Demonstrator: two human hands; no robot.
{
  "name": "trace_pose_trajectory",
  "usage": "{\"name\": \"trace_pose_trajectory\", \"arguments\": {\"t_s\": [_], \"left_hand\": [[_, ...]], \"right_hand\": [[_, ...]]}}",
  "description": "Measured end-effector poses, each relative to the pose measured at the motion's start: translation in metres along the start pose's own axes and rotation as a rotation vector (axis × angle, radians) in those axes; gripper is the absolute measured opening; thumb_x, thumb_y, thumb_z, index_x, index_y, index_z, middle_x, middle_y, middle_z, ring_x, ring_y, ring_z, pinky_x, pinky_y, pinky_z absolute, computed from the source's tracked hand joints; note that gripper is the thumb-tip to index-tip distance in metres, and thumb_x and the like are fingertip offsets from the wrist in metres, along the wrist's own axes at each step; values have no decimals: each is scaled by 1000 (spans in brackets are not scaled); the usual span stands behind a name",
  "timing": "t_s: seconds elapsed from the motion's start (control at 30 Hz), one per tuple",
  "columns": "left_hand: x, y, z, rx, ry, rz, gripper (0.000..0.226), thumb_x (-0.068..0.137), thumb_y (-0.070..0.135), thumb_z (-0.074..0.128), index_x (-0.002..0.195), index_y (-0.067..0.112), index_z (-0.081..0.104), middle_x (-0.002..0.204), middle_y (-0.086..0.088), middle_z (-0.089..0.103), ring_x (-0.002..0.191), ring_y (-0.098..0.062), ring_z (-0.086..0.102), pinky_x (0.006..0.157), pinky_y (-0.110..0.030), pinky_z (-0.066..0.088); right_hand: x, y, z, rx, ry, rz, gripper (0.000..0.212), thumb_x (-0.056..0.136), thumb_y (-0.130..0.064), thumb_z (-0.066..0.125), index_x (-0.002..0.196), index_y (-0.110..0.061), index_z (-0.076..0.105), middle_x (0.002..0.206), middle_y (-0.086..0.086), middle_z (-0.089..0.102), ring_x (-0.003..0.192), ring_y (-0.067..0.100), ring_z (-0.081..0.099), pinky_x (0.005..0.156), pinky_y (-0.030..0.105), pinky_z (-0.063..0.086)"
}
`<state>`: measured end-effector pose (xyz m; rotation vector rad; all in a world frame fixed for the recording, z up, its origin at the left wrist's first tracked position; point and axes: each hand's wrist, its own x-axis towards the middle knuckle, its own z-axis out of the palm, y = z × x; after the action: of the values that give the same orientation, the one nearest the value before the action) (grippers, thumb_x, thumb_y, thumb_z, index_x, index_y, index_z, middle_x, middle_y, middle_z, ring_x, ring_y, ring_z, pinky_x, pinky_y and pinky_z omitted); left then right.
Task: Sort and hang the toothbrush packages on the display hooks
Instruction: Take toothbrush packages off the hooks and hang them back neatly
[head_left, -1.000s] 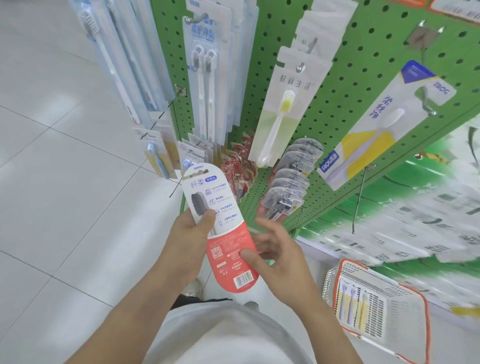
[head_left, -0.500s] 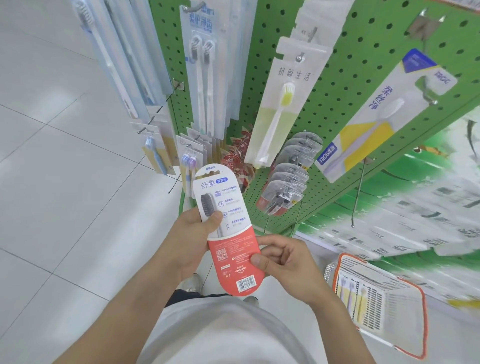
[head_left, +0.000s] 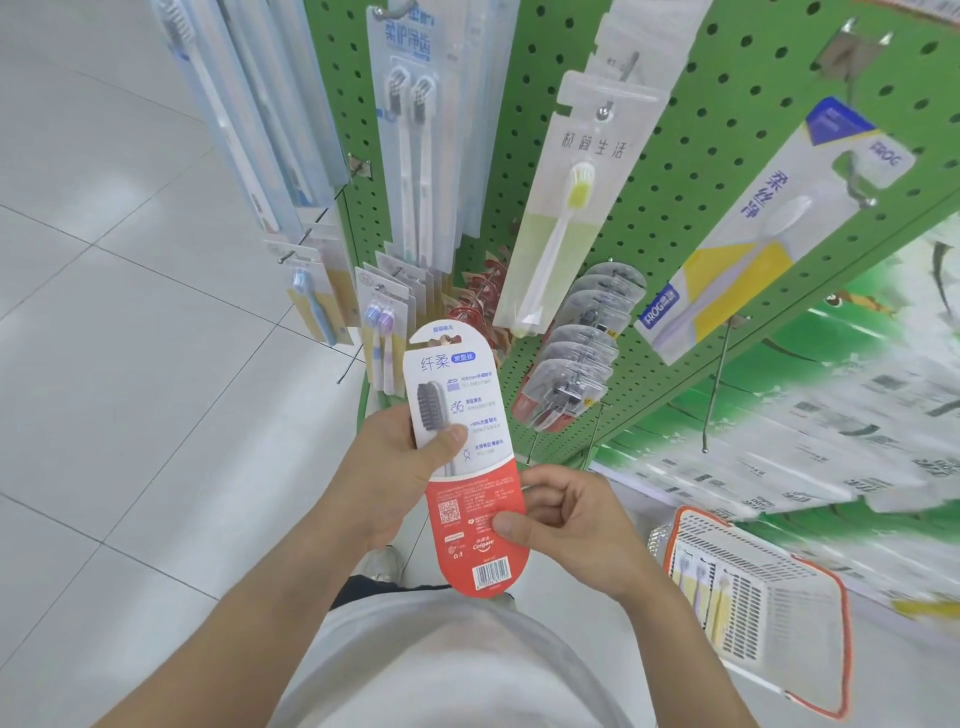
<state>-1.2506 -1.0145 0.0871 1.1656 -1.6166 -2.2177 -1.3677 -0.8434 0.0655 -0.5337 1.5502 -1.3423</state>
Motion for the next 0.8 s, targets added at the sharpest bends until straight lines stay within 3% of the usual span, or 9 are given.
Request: {"name": "trace_pose_trajectory", "arguments": {"t_s": [0.07,0.2,0.4,0.63,0.8], "left_hand": [[-1,0,3,1,-54,-8,25,91,12,68,116,13,69,106,-5,78,96,-28,75,85,-45,60],[-3,-1,9,7,-119,-6,24,89,3,69,110,13,71,103,-5,78,92,-26,76,74,-34,62],[-2,-2,10,-118,-82,-48,31,85,19,67,115,11,69,104,-8,78,91,-27,76,78,-39,62],[-5,2,10,-237,-20,-96,31,97,36,53,114,15,69,104,-6,78,91,-26,76,75,-37,58],[-6,1,12,-155,28,-32,30,96,34,58,114,12,70,103,-3,78,96,-24,75,76,-36,60]], "right_hand": [[1,-2,4,-12,40,-35,44,65,-38,93,99,-16,76,98,14,78,92,42,72,85,51,57],[3,-7,6,-19,137,-59,28,70,-25,88,91,-11,75,92,15,78,82,34,74,74,44,60],[0,-16,-4,4,3,3,23,83,-18,75,101,-4,74,95,16,77,79,27,75,64,32,60],[-5,-13,-2,101,-41,-16,16,93,-18,66,104,-8,74,97,13,77,83,23,74,68,29,59],[-2,-5,3,85,113,-173,17,82,-11,77,95,-1,77,117,10,74,102,29,72,79,36,58]]}}
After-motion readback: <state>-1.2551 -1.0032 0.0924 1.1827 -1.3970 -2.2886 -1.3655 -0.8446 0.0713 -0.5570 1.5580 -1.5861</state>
